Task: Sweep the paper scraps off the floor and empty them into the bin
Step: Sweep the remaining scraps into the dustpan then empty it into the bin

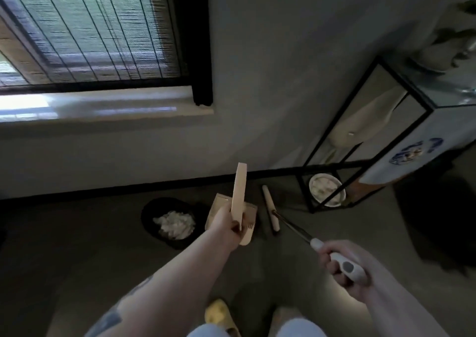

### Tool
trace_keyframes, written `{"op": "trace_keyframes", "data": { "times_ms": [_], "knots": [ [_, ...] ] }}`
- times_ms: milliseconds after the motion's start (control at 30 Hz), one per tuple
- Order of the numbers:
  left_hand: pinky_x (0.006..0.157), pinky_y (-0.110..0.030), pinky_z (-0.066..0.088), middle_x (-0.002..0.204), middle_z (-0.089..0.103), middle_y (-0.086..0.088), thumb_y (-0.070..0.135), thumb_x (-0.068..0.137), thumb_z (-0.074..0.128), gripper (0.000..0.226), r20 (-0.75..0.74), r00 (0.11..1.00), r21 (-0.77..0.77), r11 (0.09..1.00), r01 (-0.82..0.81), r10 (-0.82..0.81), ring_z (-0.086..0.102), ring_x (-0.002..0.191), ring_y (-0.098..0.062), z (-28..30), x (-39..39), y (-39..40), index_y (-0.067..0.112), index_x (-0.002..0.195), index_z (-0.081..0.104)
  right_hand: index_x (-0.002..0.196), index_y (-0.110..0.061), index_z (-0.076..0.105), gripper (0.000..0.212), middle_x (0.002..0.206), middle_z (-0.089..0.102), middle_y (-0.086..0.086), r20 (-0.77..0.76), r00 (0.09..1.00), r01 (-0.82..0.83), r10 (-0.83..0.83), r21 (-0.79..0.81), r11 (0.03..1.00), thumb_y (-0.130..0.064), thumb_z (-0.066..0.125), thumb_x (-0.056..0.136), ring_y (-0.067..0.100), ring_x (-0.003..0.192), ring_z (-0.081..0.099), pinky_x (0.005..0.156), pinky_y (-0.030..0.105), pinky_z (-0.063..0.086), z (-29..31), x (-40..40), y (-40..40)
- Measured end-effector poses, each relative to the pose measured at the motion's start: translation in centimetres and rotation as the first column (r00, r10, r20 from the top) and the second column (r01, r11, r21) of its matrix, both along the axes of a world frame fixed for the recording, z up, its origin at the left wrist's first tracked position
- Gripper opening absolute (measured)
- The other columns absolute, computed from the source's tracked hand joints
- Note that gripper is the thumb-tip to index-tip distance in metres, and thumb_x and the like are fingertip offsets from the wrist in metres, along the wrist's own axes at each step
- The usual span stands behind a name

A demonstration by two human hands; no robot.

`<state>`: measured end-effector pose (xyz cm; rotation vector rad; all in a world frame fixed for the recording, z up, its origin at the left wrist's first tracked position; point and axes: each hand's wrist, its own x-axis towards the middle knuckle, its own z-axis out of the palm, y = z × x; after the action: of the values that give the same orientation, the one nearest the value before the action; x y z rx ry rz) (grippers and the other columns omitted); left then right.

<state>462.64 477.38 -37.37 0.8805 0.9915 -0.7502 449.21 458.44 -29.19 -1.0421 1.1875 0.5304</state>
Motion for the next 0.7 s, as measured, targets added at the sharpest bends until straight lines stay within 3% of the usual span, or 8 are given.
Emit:
{"op": "trace_keyframes", "data": {
  "times_ms": [100, 167, 233, 300, 367, 467, 600, 700],
  "knots": [
    [0.041, -0.023, 0.052, 0.091, 0.06, -0.013, 0.028, 0.094, 0.063, 0.026, -0.067, 0.997, -0.055, 0.998, -0.044, 0.04, 0.059, 0.064, -0.016, -0.4, 1.4, -1.4, 0.006, 0.108, 0.06, 0.13, -0.005, 0.044, 0.038, 0.058, 0.044, 0.002, 0.009, 1.0, 0.008, -0.008, -0.009, 1.0, -0.006, 0.048, 0.092, 0.002, 0.028, 0.04, 0.026, 0.008, 0.021, -0.1, 1.7, -0.8],
    [0.04, -0.024, 0.052, 0.082, 0.06, -0.01, 0.031, 0.094, 0.064, 0.025, -0.105, 0.994, -0.07, 0.997, -0.045, 0.037, 0.06, 0.061, -0.015, -0.7, 2.1, -2.1, 0.007, 0.102, 0.062, 0.111, -0.016, 0.052, 0.022, 0.054, 0.046, 0.002, 0.015, 1.0, -0.004, 0.004, -0.008, 1.0, -0.006, 0.049, 0.092, 0.003, 0.028, 0.04, 0.026, 0.009, 0.022, -0.1, 2.8, -1.5],
    [0.046, -0.026, 0.051, 0.082, 0.065, -0.009, 0.038, 0.092, 0.064, 0.03, -0.132, 0.991, -0.068, 0.998, 0.0, -0.009, 0.063, 0.065, -0.016, -1.4, 2.5, -2.7, 0.009, 0.101, 0.065, 0.092, -0.011, 0.052, 0.005, 0.052, 0.048, 0.001, 0.005, 1.0, -0.011, 0.011, -0.001, 1.0, -0.006, 0.051, 0.091, 0.003, 0.028, 0.042, 0.026, 0.009, 0.024, -0.1, 4.1, -2.2],
    [0.053, -0.03, 0.048, 0.084, 0.067, -0.01, 0.043, 0.091, 0.062, 0.038, -0.156, 0.987, -0.059, 0.998, 0.038, -0.046, 0.064, 0.068, -0.019, -2.2, 2.6, -3.1, 0.006, 0.1, 0.065, 0.091, -0.008, 0.054, 0.002, 0.054, 0.051, 0.002, -0.019, 1.0, -0.018, 0.018, 0.006, 1.0, -0.007, 0.054, 0.089, 0.003, 0.03, 0.044, 0.026, 0.01, 0.026, -0.2, 5.3, -2.9],
    [0.052, -0.029, 0.049, 0.083, 0.065, -0.01, 0.046, 0.092, 0.06, 0.045, -0.179, 0.982, -0.061, 0.997, 0.054, -0.064, 0.061, 0.067, -0.02, -3.2, 2.6, -3.5, 0.003, 0.105, 0.063, 0.092, -0.008, 0.055, 0.004, 0.056, 0.053, 0.002, -0.04, 0.999, -0.024, 0.025, 0.017, 1.0, -0.008, 0.056, 0.088, 0.004, 0.031, 0.047, 0.026, 0.011, 0.028, -0.4, 6.5, -3.4],
    [0.048, -0.026, 0.052, 0.096, 0.061, -0.011, 0.044, 0.093, 0.058, 0.045, -0.155, 0.983, -0.065, 0.993, 0.094, -0.103, 0.056, 0.066, -0.019, -4.1, 2.6, -4.1, 0.005, 0.116, 0.06, 0.087, -0.009, 0.055, 0.002, 0.056, 0.055, 0.002, -0.061, 0.994, -0.09, 0.091, 0.023, 0.996, -0.009, 0.057, 0.089, 0.004, 0.032, 0.049, 0.028, 0.011, 0.03, -0.4, 8.0, -3.7],
    [0.057, -0.036, 0.051, 0.119, 0.061, -0.02, 0.035, 0.103, 0.04, 0.032, -0.04, 0.988, 0.035, 0.988, 0.151, -0.15, 0.061, 0.081, -0.026, -3.8, 2.7, -5.0, 0.009, 0.117, 0.052, 0.09, -0.006, 0.06, 0.009, 0.057, 0.059, 0.003, -0.11, 0.973, -0.205, 0.204, 0.004, 0.979, -0.014, 0.059, 0.089, 0.006, 0.033, 0.051, 0.029, 0.013, 0.033, -0.3, 8.9, -3.5],
    [0.061, -0.039, 0.053, 0.113, 0.061, -0.018, 0.052, 0.101, 0.037, 0.051, 0.002, 0.974, 0.164, 0.961, 0.224, -0.227, 0.062, 0.088, -0.028, -4.4, 2.3, -4.6, 0.01, 0.128, 0.049, 0.09, -0.004, 0.063, 0.014, 0.057, 0.062, 0.004, -0.12, 0.954, -0.281, 0.276, -0.025, 0.959, -0.018, 0.062, 0.088, 0.007, 0.035, 0.052, 0.031, 0.013, 0.035, 0.6, 9.0, -3.7]
  ]
}}
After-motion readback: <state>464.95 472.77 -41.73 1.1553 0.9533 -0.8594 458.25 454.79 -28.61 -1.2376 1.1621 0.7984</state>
